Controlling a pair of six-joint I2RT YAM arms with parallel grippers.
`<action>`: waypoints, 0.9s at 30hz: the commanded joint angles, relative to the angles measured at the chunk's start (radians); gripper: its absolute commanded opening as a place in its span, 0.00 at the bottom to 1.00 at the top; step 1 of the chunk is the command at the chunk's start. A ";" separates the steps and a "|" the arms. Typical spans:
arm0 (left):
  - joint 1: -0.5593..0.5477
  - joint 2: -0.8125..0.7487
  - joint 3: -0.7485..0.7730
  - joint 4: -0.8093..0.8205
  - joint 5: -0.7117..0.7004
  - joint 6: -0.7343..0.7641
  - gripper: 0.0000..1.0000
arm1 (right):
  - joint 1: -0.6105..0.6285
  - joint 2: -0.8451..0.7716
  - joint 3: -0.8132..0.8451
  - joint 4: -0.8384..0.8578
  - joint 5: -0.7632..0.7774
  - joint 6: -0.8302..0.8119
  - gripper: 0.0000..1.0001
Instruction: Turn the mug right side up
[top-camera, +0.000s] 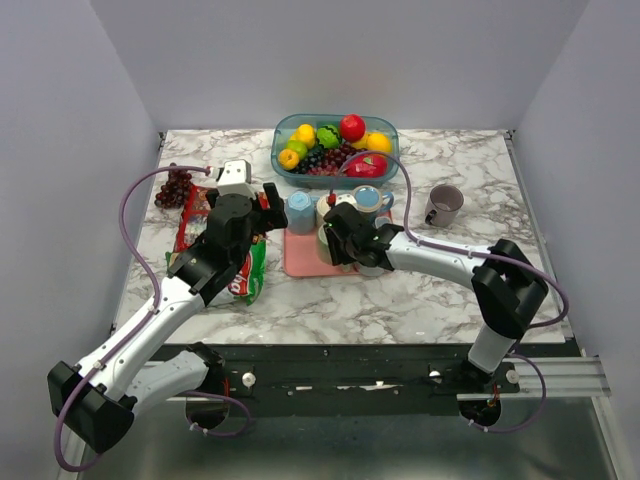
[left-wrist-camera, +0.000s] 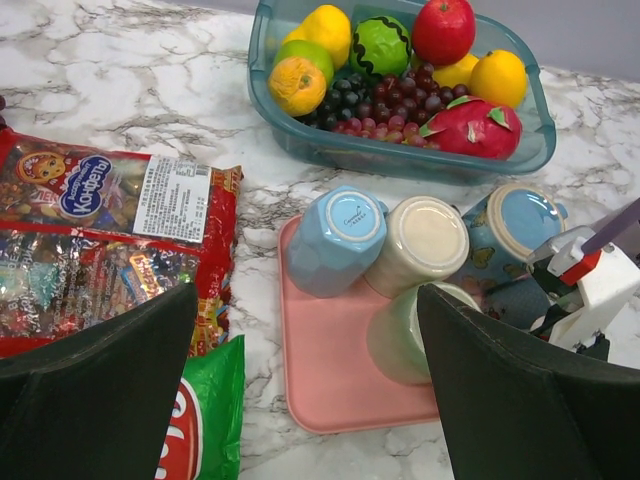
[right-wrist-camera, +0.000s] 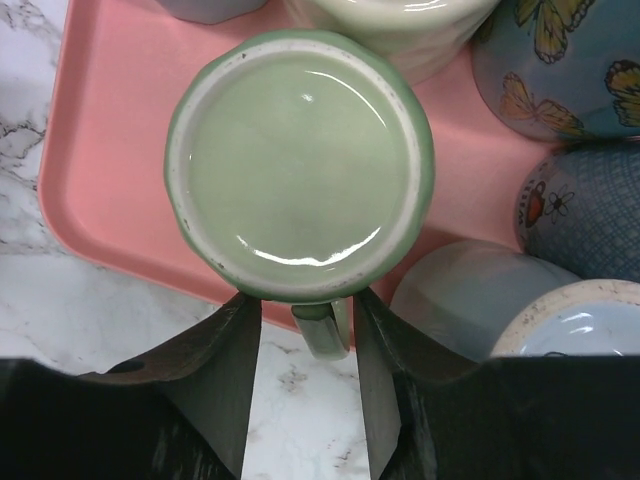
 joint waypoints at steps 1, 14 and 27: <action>0.010 0.000 -0.005 0.027 0.018 -0.015 0.99 | 0.003 0.050 0.051 -0.007 0.049 0.021 0.46; 0.020 -0.001 -0.011 0.029 0.019 -0.022 0.99 | 0.003 0.090 0.098 -0.077 0.109 0.046 0.01; 0.024 -0.017 -0.020 0.027 0.041 -0.036 0.99 | 0.003 0.092 0.114 -0.107 0.126 0.076 0.06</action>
